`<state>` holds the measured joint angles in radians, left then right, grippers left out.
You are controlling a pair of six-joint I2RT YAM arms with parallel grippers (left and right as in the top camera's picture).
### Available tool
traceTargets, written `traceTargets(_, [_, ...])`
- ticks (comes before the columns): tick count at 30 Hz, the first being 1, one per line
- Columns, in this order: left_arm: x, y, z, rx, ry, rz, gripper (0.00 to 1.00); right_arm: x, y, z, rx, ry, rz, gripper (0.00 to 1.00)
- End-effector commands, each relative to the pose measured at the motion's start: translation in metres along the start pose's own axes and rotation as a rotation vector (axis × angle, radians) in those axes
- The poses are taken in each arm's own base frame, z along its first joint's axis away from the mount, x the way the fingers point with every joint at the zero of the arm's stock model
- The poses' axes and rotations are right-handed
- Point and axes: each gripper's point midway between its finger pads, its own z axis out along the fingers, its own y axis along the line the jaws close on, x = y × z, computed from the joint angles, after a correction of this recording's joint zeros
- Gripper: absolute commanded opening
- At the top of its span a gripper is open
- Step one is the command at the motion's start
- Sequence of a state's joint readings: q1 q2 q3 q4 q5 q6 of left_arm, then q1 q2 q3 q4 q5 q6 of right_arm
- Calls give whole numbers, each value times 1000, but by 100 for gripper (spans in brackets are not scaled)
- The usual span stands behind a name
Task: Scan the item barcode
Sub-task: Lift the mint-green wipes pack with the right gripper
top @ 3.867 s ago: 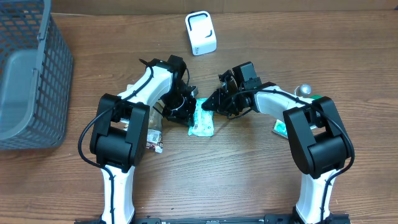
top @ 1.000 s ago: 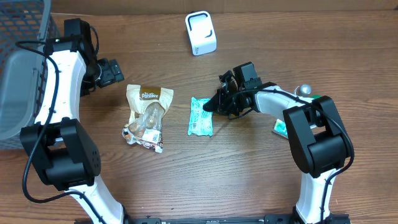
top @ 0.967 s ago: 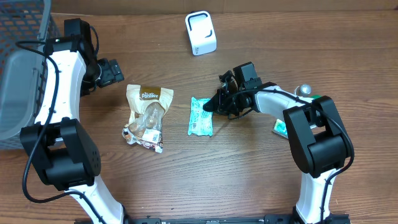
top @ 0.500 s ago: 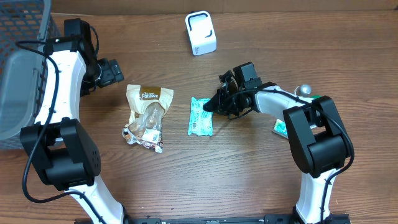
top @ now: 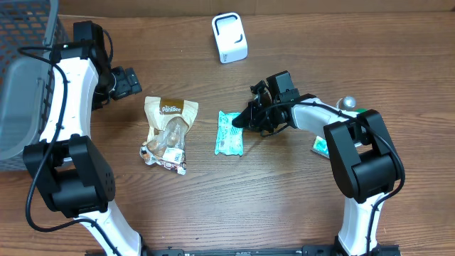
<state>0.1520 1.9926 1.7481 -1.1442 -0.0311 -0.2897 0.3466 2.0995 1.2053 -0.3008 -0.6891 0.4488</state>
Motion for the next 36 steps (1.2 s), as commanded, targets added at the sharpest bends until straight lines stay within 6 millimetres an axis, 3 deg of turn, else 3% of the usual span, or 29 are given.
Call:
traceTargets(1, [-1, -2, -3, 1, -6, -2, 100, 6, -32, 8, 95, 6, 42, 4])
traceTargets(20, [-1, -2, -3, 1, -6, -2, 100, 7, -33, 8, 97, 9, 45, 4])
traceTargets(22, [-1, -2, -3, 1, -6, -2, 100, 7, -33, 8, 98, 11, 46, 15])
traceTargets(28, [-1, -2, -3, 1, -6, -2, 100, 7, -33, 8, 98, 11, 46, 24])
traceTargets(29, [-1, -2, -3, 1, -6, -2, 100, 7, -33, 8, 98, 11, 47, 24])
traceTargets(32, [-1, -2, -3, 1, -6, -2, 100, 7, -33, 8, 98, 11, 46, 9])
traceTargets(36, [-1, -2, -3, 1, -6, -2, 100, 7, -33, 8, 98, 11, 46, 4])
